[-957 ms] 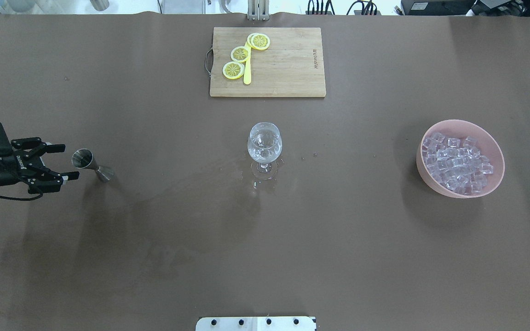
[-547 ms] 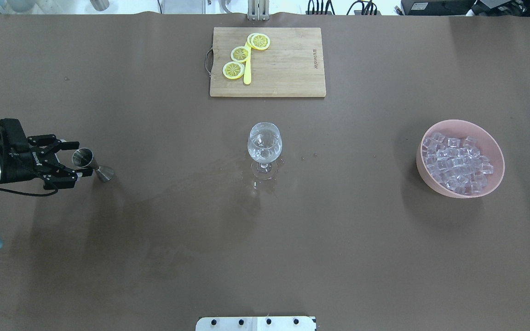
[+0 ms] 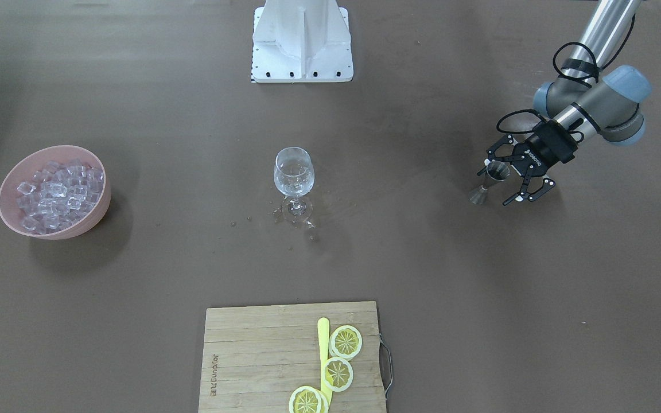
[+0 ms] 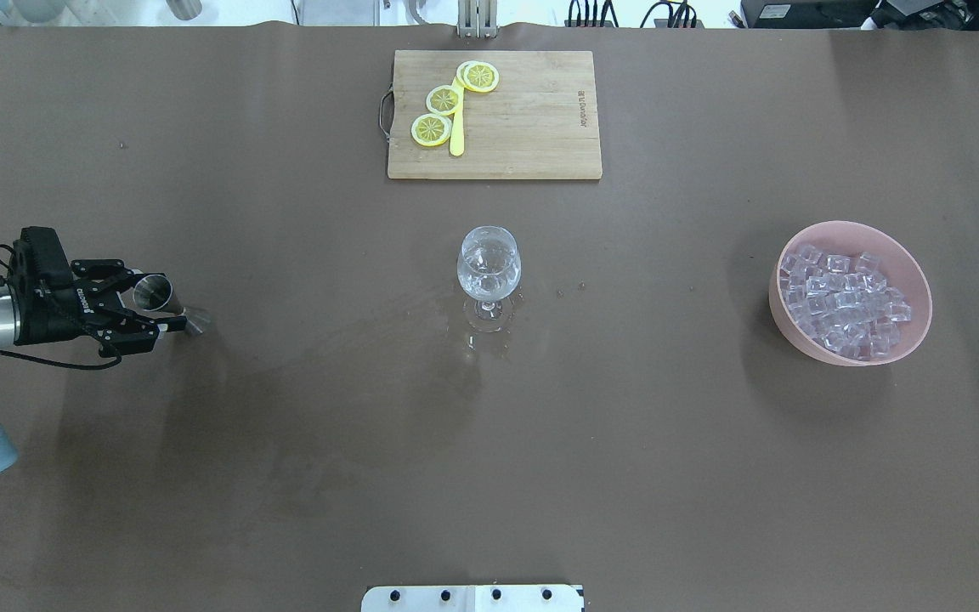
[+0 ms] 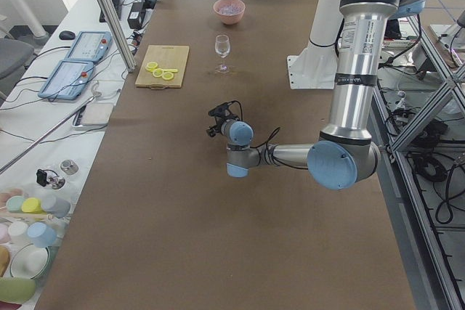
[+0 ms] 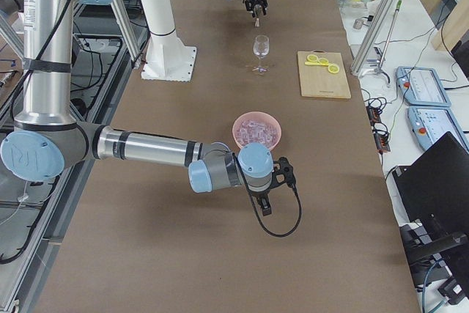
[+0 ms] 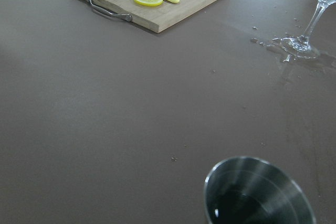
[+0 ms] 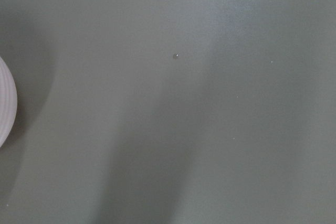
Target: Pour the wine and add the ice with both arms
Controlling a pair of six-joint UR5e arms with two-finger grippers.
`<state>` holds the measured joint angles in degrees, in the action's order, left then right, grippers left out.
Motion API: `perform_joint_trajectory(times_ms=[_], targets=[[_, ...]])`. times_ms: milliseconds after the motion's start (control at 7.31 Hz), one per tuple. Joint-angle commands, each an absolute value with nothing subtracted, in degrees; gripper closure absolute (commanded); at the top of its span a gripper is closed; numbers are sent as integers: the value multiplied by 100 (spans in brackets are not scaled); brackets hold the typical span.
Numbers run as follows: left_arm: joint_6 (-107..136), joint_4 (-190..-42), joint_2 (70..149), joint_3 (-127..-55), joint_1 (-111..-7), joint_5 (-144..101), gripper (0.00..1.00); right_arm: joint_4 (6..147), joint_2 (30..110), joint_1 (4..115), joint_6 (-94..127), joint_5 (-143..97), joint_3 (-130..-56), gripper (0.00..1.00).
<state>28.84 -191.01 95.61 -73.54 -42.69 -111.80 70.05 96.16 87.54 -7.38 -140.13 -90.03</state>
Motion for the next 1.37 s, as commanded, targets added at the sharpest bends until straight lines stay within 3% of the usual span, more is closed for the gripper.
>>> perform_joint_trajectory(times_ms=[0,137,410,547,684,1230], targets=[[2909,-19134,9554,-7356,-4228,-11188,28,7005,9633,8754,-738,-14019,-9000,0],[2927,-19142,9545,-7365,-4219,-11188,40,7005,9659,8754,-738,-14019,-9000,0],[2971,-19108,9545,-7365,-4219,-11241,82,7005,9668,8754,-738,-14019,-9009,0],[2971,-19099,9545,-7391,-4219,-11267,96,7005,9668,8754,-747,-14010,-9009,0],[2962,-19168,9536,-7418,-4227,-11276,100,7005,9668,8754,-747,-14010,-9009,0],[2865,-19134,9825,-7611,-4219,-11198,100,6996,9668,8754,-747,-13992,-9026,0]])
